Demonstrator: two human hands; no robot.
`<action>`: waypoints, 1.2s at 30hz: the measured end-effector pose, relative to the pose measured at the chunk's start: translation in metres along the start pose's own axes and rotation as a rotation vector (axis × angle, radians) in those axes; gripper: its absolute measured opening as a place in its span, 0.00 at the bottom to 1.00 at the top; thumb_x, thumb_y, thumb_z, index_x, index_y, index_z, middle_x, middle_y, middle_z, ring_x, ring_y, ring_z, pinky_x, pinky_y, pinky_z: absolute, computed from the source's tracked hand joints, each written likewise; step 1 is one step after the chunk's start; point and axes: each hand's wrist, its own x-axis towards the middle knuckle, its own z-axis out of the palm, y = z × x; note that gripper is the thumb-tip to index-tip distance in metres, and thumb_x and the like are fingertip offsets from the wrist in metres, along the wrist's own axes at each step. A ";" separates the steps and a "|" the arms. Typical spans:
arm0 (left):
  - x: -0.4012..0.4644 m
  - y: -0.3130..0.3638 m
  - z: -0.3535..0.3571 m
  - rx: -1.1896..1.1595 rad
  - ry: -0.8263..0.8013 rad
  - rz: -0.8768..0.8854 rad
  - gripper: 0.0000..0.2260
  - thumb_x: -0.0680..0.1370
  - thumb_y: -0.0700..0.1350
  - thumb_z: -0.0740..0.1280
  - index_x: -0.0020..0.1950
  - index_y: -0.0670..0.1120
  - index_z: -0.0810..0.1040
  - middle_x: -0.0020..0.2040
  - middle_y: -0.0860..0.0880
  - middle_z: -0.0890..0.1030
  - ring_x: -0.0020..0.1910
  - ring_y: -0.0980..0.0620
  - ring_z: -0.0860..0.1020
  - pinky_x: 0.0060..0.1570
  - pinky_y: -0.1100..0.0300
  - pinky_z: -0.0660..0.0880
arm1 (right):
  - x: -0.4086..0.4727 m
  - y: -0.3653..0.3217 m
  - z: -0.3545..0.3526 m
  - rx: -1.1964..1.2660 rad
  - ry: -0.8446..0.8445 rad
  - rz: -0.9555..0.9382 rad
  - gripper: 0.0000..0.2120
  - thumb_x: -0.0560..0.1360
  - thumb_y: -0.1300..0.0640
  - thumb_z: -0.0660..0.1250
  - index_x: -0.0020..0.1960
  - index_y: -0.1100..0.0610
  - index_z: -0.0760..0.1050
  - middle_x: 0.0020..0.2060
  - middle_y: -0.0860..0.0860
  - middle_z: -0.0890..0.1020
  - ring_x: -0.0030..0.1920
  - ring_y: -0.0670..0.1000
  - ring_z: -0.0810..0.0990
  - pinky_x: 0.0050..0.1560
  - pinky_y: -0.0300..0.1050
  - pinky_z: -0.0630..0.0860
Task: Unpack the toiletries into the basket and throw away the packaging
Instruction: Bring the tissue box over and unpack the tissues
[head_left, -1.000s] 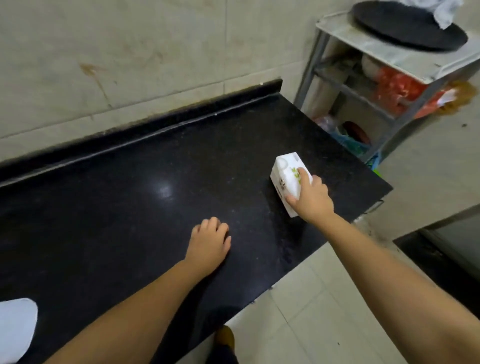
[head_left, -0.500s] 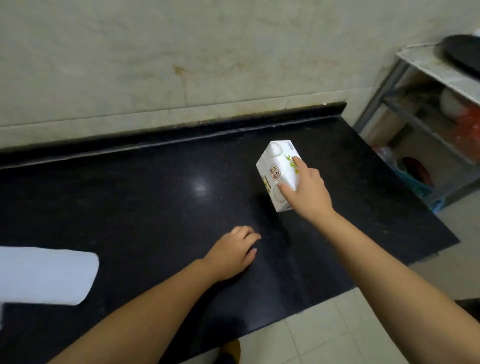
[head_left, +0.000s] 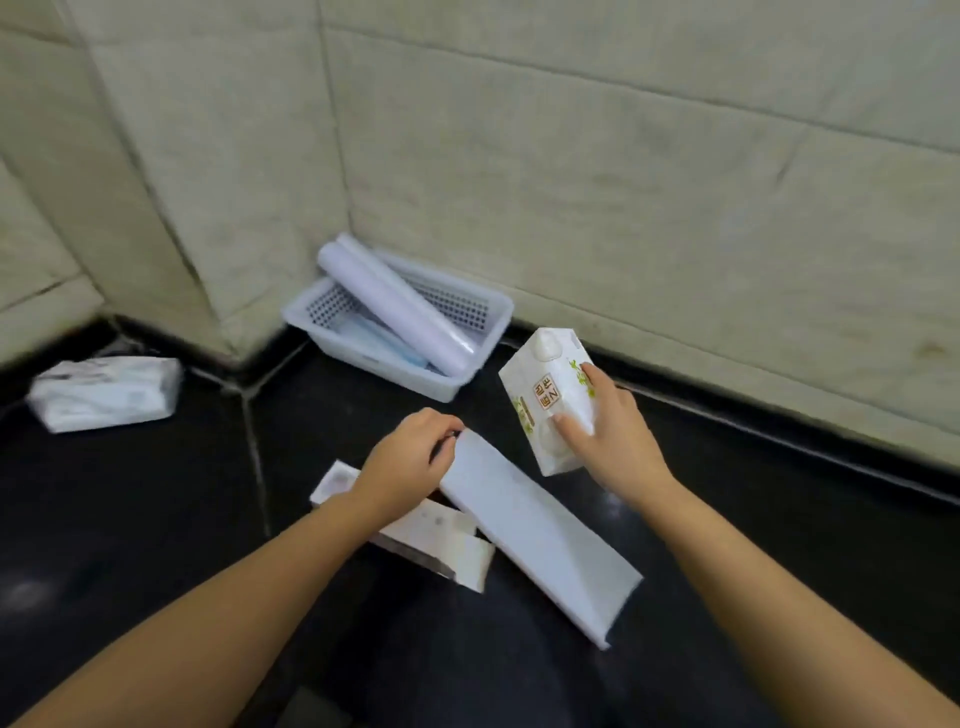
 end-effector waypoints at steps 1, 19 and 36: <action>-0.003 -0.029 -0.024 0.022 0.041 -0.042 0.10 0.77 0.39 0.62 0.57 0.43 0.77 0.50 0.46 0.78 0.51 0.48 0.76 0.51 0.50 0.75 | 0.012 -0.028 0.024 0.027 -0.029 -0.063 0.35 0.72 0.46 0.66 0.74 0.49 0.55 0.66 0.57 0.70 0.64 0.57 0.70 0.56 0.50 0.70; -0.067 -0.346 -0.237 0.541 -0.038 -0.775 0.23 0.75 0.43 0.63 0.70 0.50 0.65 0.76 0.40 0.52 0.75 0.39 0.49 0.71 0.41 0.53 | 0.061 -0.227 0.307 0.539 -0.978 0.173 0.18 0.75 0.54 0.66 0.65 0.48 0.73 0.60 0.50 0.80 0.57 0.49 0.80 0.57 0.47 0.78; -0.086 -0.227 -0.203 -0.022 -0.003 -0.464 0.04 0.75 0.40 0.67 0.42 0.47 0.74 0.68 0.49 0.68 0.64 0.52 0.69 0.59 0.63 0.64 | -0.006 -0.221 0.278 0.659 -0.686 0.189 0.35 0.73 0.40 0.61 0.74 0.38 0.45 0.70 0.45 0.69 0.66 0.48 0.72 0.69 0.57 0.68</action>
